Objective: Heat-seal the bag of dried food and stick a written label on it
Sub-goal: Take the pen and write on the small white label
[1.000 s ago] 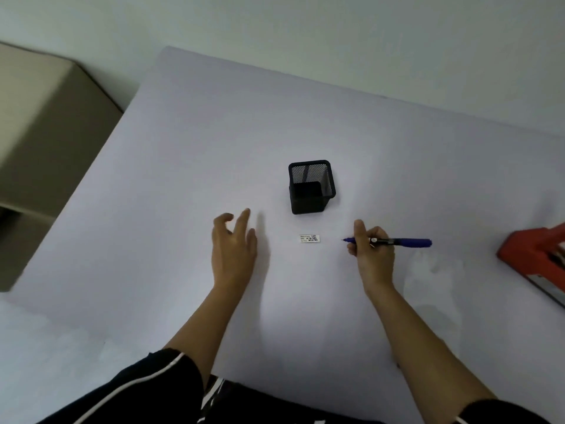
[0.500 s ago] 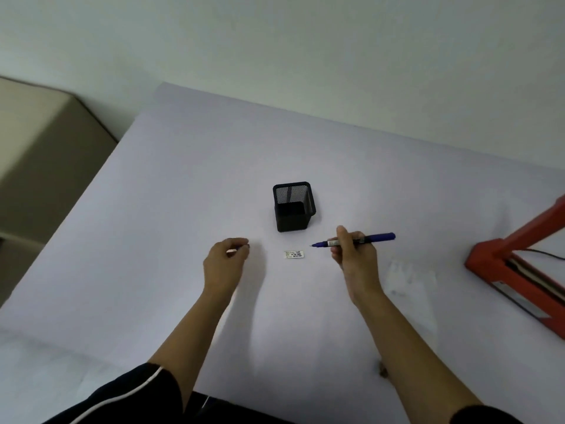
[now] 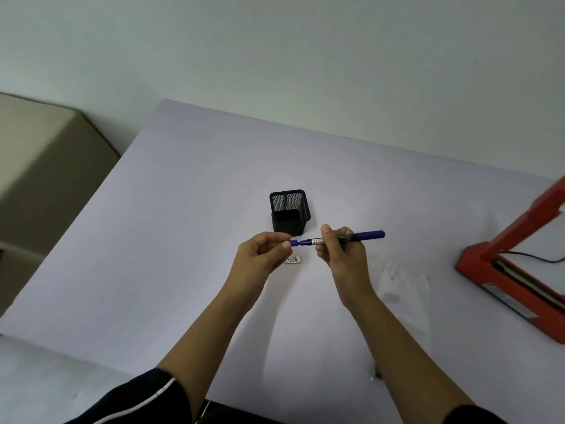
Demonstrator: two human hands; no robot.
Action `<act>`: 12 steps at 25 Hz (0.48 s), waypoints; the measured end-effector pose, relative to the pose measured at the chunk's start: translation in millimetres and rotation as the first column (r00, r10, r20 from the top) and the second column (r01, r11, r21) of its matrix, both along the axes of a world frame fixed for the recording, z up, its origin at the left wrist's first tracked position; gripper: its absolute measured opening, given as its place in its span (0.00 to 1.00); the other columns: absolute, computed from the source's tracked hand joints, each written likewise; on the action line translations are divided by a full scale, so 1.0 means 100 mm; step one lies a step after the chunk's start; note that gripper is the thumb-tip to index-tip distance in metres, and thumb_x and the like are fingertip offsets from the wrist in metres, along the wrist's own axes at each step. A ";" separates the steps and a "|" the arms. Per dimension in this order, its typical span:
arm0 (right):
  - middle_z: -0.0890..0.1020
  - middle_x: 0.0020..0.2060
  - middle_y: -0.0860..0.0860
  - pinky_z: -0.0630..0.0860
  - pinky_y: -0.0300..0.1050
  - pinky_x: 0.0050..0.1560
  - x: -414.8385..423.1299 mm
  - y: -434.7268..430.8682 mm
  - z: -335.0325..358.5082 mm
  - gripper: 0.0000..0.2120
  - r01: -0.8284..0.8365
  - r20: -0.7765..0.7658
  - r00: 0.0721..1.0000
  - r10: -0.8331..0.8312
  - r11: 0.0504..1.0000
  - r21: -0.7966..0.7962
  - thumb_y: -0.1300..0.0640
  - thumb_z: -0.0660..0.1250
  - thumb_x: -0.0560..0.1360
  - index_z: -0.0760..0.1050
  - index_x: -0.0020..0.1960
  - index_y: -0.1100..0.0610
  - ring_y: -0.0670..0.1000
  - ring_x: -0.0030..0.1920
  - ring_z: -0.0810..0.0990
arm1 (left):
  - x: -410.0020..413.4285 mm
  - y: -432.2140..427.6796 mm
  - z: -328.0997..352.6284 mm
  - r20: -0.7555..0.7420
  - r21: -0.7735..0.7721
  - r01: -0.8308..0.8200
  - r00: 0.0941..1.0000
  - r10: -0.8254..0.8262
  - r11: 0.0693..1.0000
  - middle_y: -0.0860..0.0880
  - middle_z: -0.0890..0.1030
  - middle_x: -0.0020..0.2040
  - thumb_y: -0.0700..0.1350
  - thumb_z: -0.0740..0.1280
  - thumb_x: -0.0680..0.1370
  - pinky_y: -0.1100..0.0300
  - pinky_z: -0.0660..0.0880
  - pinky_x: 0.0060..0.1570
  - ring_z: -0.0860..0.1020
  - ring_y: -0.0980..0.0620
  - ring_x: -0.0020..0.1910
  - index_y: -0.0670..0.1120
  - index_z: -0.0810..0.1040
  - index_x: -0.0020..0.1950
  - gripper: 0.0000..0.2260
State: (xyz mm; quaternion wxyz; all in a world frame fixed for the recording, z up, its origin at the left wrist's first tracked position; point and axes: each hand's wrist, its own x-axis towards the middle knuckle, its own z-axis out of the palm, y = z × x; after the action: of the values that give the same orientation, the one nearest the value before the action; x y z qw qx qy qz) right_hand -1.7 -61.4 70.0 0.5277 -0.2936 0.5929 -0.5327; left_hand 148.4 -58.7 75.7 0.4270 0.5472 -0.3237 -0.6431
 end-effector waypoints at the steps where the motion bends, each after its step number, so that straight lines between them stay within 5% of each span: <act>1: 0.80 0.27 0.47 0.78 0.34 0.38 0.01 0.01 0.01 0.08 -0.010 0.006 1.000 0.010 1.000 -0.010 0.57 0.66 0.75 0.74 0.38 0.57 0.44 0.32 0.81 | 0.00 0.00 0.01 0.005 -0.004 0.006 1.000 -0.006 1.000 0.45 0.84 0.44 0.36 0.67 0.76 0.63 0.79 0.50 0.81 0.51 0.44 0.46 0.82 0.46 0.07; 6: 0.81 0.33 0.52 0.79 0.36 0.41 0.08 0.08 0.06 0.03 -0.080 0.023 0.996 0.081 0.996 -0.032 0.61 0.69 0.73 0.77 0.43 0.61 0.48 0.36 0.83 | 0.04 0.01 0.00 0.073 -0.008 0.024 0.997 -0.024 1.000 0.48 0.83 0.39 0.39 0.66 0.76 0.68 0.77 0.41 0.81 0.57 0.37 0.43 0.81 0.48 0.05; 12: 0.80 0.31 0.49 0.80 0.38 0.42 0.05 0.04 0.13 0.04 -0.225 -0.005 0.974 0.225 0.972 -0.062 0.62 0.67 0.74 0.74 0.41 0.60 0.48 0.36 0.81 | 0.05 0.02 -0.01 -0.071 0.085 -0.013 0.997 0.019 0.996 0.47 0.82 0.35 0.38 0.66 0.77 0.69 0.76 0.37 0.79 0.59 0.32 0.40 0.81 0.47 0.05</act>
State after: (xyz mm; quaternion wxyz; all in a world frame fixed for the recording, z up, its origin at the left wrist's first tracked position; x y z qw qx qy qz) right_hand 3.7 -57.5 83.3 0.5759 -0.3746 0.5385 -0.4879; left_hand 153.2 -56.7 75.2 0.4198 0.5441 -0.2762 -0.6719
